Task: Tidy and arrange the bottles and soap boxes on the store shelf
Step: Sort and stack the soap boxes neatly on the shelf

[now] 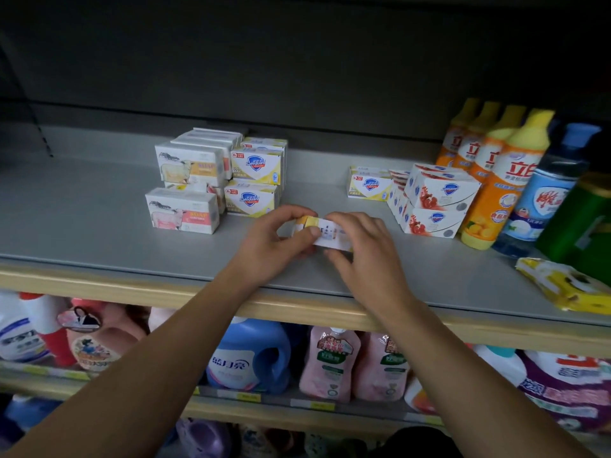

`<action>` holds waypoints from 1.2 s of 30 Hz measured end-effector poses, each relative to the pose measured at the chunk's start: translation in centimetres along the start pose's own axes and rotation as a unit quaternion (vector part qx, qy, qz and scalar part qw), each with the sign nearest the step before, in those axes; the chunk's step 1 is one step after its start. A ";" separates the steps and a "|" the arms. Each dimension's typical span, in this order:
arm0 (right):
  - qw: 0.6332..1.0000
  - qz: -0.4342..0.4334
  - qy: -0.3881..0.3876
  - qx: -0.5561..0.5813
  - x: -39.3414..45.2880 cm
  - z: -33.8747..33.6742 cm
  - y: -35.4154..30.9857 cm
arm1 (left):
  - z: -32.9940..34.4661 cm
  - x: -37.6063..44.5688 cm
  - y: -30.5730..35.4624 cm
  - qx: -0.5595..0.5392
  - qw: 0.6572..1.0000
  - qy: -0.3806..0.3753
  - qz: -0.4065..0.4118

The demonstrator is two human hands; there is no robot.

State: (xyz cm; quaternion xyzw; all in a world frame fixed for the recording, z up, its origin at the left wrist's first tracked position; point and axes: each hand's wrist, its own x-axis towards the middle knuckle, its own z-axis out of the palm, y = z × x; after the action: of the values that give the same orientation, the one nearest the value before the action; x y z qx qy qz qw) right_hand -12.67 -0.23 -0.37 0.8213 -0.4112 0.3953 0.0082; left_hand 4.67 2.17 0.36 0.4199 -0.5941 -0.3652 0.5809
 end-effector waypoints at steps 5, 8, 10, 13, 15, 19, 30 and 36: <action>0.998 0.063 -0.016 -0.012 0.9 -1.7 3.3 | 1.0 3.7 -1.2 0.169 0.985 -0.010 -0.015; 0.995 0.084 -0.017 -0.042 2.1 -2.6 5.2 | 0.5 6.2 -2.6 0.410 0.911 -0.041 0.029; 0.993 0.083 -0.021 -0.077 3.6 -2.7 6.1 | 0.3 7.3 -3.7 0.498 0.862 -0.092 0.035; 0.984 0.080 -0.041 -0.154 6.4 -1.9 7.6 | 0.5 7.8 -5.3 0.550 0.823 -0.137 0.025; 0.976 0.075 -0.063 -0.195 8.5 -0.9 8.7 | 0.5 7.9 -5.9 0.559 0.817 -0.140 0.025; 0.965 0.091 -0.086 -0.231 12.4 1.1 10.6 | 0.2 8.1 -6.5 0.554 0.820 -0.141 0.039; 0.946 0.112 -0.118 -0.281 15.9 5.7 14.9 | 0.0 8.4 -7.3 0.543 0.830 -0.125 0.032; 0.943 0.125 -0.111 -0.287 15.7 6.6 15.2 | 0.1 8.5 -7.2 0.538 0.833 -0.127 0.026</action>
State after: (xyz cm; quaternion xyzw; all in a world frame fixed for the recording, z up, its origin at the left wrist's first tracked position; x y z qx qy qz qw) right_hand -13.29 -23.05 0.68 0.7644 -0.6053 0.1647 0.1488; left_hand 5.34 -8.40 -3.03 0.6001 -0.7762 -0.0228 0.1918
